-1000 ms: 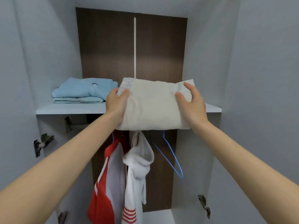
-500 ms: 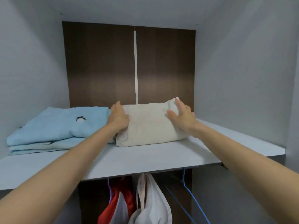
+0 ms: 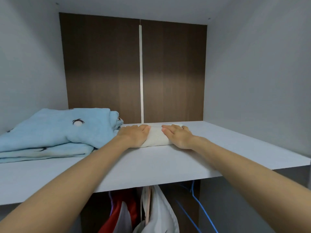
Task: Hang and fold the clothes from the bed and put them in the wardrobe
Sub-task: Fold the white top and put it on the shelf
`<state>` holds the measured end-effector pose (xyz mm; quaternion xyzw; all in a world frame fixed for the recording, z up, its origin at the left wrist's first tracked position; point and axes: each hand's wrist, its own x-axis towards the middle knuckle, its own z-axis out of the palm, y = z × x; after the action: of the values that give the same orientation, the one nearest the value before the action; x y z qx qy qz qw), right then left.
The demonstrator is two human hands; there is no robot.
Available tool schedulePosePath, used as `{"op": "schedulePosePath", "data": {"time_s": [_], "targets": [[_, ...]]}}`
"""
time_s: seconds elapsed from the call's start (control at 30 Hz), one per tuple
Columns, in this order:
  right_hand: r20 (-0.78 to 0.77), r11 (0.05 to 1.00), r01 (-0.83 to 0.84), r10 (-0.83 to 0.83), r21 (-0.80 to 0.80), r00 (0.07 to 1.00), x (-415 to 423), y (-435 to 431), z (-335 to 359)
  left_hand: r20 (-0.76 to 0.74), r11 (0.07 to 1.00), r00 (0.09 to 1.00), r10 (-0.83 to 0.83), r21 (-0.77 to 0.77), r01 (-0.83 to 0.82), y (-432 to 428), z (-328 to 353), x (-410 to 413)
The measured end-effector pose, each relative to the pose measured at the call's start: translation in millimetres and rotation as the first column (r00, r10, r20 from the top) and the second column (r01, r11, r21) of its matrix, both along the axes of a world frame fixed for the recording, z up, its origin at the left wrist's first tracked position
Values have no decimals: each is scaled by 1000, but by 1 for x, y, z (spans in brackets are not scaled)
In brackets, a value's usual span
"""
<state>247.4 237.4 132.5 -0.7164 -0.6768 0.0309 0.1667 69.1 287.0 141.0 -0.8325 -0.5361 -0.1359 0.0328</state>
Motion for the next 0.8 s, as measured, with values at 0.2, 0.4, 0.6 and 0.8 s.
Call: {"op": "schedulePosePath", "data": {"time_s": [0.2,0.4,0.6,0.8], "targets": [[-32,992,-42,46,117,998,11,-45,15,163,1000,987,-9,-6,10,-27,9,-10],[-112,870,-30,98,493,989,13,-129,27,278,972,951,-137,220,76,-108,21,-12],[-247,752,-16,238,660,939,7,-219,8,404,885,870,-281,459,72,-216,-5,-16],[-311,806,-38,270,591,911,-3,-303,-34,439,927,867,-237,368,67,-311,-42,-19]]}}
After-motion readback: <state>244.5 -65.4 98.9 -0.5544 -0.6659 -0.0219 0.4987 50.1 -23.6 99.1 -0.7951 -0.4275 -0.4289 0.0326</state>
